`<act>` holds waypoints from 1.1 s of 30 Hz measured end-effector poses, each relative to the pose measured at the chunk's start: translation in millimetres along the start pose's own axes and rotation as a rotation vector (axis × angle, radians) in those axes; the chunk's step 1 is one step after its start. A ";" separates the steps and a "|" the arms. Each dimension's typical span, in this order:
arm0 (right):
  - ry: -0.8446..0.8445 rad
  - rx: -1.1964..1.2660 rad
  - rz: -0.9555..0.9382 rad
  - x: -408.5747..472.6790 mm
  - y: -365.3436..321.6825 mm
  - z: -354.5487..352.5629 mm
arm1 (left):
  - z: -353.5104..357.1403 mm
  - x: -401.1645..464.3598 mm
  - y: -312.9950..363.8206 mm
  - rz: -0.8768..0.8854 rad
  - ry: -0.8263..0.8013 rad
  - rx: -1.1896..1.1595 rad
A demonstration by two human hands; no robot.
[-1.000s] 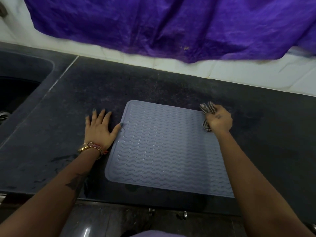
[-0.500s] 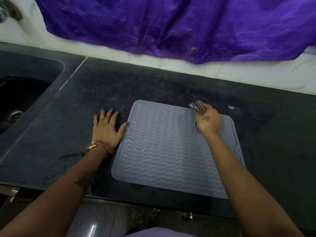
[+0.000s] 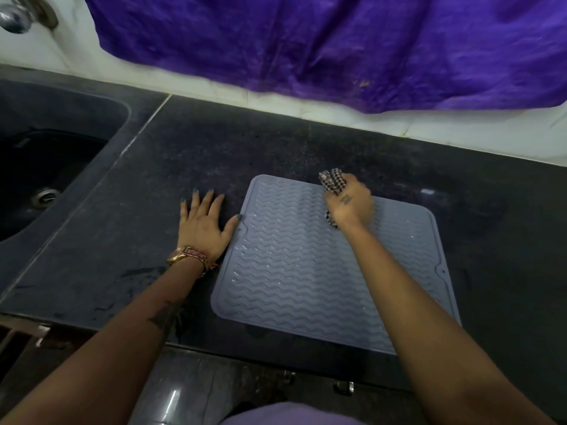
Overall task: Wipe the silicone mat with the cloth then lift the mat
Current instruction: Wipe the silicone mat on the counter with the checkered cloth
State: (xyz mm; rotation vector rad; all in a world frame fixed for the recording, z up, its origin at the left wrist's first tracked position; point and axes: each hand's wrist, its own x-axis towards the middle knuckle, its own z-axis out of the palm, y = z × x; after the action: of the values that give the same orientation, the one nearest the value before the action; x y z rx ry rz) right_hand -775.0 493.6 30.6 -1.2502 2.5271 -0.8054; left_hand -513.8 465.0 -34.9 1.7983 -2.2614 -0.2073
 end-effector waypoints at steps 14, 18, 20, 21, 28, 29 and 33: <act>-0.185 -0.204 -0.207 -4.1 -23.9 25.1 | -1.6 -0.8 0.0 0.003 -0.047 -0.034; -0.253 -0.223 -0.396 -2.0 -35.2 30.5 | -1.9 0.0 0.6 0.002 -0.044 -0.037; -0.343 -0.113 -0.369 11.1 -39.6 22.4 | -1.8 -0.3 1.1 0.002 -0.034 -0.044; -0.355 -0.040 -0.319 18.2 -41.1 18.0 | -2.0 -0.3 1.3 0.000 -0.032 -0.046; -0.302 -0.377 -0.575 8.0 -56.2 41.8 | -3.2 -0.5 1.8 -0.001 -0.046 -0.051; -0.319 -0.386 -0.562 12.9 -60.0 39.2 | -3.3 -0.7 1.9 -0.002 -0.049 -0.051; -0.280 -0.244 -0.458 33.3 -68.4 27.0 | -3.6 -0.7 1.1 -0.002 -0.058 -0.050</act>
State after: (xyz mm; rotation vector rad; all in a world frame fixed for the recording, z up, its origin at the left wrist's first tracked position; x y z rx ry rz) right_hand -738.7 423.6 48.1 -1.9141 2.1884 -0.3632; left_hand -513.6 466.0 -31.2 1.7915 -2.2723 -0.3174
